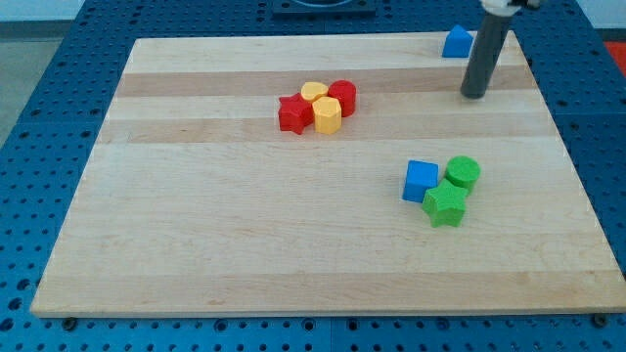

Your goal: Drag the triangle into the cube

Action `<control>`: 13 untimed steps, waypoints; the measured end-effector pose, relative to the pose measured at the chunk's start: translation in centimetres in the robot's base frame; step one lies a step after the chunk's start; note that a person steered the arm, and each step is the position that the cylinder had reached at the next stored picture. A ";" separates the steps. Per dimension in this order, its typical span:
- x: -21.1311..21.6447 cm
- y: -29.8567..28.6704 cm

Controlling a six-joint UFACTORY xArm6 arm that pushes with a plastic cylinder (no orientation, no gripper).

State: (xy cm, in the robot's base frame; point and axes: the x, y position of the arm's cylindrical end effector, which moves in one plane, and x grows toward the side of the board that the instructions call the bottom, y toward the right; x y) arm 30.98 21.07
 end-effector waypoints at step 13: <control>-4.8 -1.6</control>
State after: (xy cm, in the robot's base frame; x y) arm 26.20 19.48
